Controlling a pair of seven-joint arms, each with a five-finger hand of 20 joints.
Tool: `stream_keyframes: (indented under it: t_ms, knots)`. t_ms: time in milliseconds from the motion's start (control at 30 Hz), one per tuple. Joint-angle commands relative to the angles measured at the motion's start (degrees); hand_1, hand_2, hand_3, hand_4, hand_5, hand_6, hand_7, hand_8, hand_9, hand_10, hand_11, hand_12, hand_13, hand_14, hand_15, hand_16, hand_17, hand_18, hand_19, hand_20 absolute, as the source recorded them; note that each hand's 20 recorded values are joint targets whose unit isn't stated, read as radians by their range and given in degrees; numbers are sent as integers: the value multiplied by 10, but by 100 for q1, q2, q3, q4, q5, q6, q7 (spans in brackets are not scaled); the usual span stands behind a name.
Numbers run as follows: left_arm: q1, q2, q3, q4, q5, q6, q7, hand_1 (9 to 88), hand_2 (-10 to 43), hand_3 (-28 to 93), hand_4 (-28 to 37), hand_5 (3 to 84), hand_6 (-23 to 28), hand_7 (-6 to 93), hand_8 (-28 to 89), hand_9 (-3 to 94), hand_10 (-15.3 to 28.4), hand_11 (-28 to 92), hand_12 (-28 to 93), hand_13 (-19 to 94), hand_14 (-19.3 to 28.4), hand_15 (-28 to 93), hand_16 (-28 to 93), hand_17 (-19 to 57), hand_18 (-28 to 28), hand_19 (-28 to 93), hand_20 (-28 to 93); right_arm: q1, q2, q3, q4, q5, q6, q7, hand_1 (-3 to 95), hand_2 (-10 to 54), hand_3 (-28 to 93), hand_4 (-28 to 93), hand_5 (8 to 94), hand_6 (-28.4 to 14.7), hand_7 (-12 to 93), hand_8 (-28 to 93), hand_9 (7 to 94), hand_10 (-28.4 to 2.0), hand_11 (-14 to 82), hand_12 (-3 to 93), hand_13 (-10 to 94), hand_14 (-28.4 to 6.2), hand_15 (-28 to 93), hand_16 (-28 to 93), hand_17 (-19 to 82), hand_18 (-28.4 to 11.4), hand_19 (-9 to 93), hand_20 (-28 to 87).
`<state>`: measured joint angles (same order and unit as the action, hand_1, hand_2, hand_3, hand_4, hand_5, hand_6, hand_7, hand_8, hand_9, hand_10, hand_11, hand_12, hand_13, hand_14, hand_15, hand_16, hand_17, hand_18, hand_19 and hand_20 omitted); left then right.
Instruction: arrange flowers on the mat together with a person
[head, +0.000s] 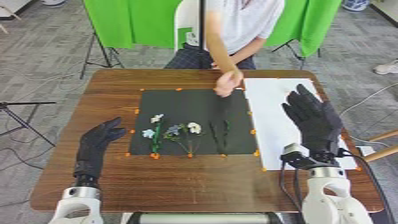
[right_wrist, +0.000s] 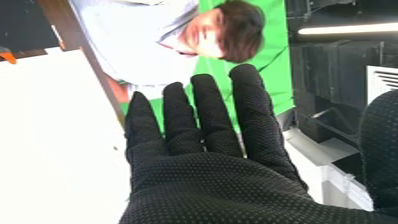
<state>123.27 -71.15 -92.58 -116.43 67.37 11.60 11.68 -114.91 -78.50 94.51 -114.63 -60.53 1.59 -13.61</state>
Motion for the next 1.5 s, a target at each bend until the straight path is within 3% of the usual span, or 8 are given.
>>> stream_keyframes:
  t_ms: [33, 267, 367, 633, 833, 933, 1167, 1500]
  knots:
    - [48, -18, -20, 25, 5, -22, -56, 217, 88, 655, -283, 500, 37, 156, -69, 522, 158, 238, 140, 403, 184, 231, -19, 91, 114, 100, 166, -71, 5, 57, -19, -72, -29, -86, 41, 52, 753, -182, 420, -20, 88, -87, 378, -146, 34, 89, 263, -118, 81, 56, 149, -133, 20, 221]
    - [78, -11, -29, 12, 2, -10, -54, 218, 87, 655, -283, 499, 37, 158, -69, 522, 158, 238, 140, 403, 185, 230, -19, 92, 114, 100, 165, -335, 41, 605, -96, -298, -506, -339, 71, 10, 760, -178, 436, -21, 97, -86, 389, -150, 43, 107, 271, -115, 91, 61, 160, -132, 37, 233]
    - [62, 0, -34, 18, 3, -9, -54, 218, 88, 655, -283, 500, 38, 156, -69, 522, 158, 238, 140, 403, 184, 229, -19, 91, 114, 100, 165, -88, 302, 672, -76, -790, -128, -234, 97, -4, 751, -178, 441, -24, 100, -86, 399, -155, 46, 121, 294, -127, 106, 76, 174, -132, 60, 252]
    - [40, 18, -13, 25, 6, -18, -78, 218, 88, 655, -283, 498, 38, 155, -68, 520, 158, 236, 140, 402, 184, 228, -19, 92, 114, 99, 165, 614, 900, 1026, 196, -2113, 440, 971, 182, -67, 716, -157, 458, -24, 116, -89, 439, -165, 62, 172, 406, -151, 132, 160, 213, -154, 253, 322]
    - [47, 15, -11, 17, 18, 15, -63, 217, 87, 657, -283, 499, 37, 156, -68, 520, 158, 235, 139, 402, 183, 227, -19, 91, 114, 98, 165, 1279, 1144, 1355, 530, -3730, -370, 1842, 205, -94, 692, -153, 457, -34, 105, -81, 455, -170, 88, 191, 482, -161, 144, 201, 231, -180, 416, 328]
    - [65, 5, -5, 6, 4, 46, -42, 218, 87, 656, -283, 499, 38, 156, -68, 520, 158, 236, 140, 401, 183, 227, -18, 91, 114, 97, 165, 2177, 1751, 266, 1169, -4642, 44, 2293, 220, -95, 673, -157, 455, -35, 103, -81, 462, -174, 108, 198, 513, -166, 179, 214, 239, -192, 485, 338]
    - [81, -12, 12, -12, 13, 56, -28, 219, 85, 658, -283, 497, 38, 154, -67, 520, 157, 236, 140, 401, 184, 226, -18, 91, 114, 97, 165, 3392, 2205, -940, 2117, -6041, 116, 3015, 269, -95, 652, -181, 491, -23, 120, -84, 521, -178, 160, 220, 614, -165, 350, 221, 305, -205, 620, 383]
    - [40, -6, 18, 2, 21, 46, -34, 226, 82, 659, -283, 498, 38, 153, -67, 518, 156, 234, 140, 401, 183, 226, -17, 91, 114, 97, 166, 4021, 2504, -1687, 2722, -7403, -269, 3363, 309, -95, 640, -205, 521, -11, 132, -88, 587, -173, 208, 233, 688, -141, 431, 231, 348, -219, 704, 415]
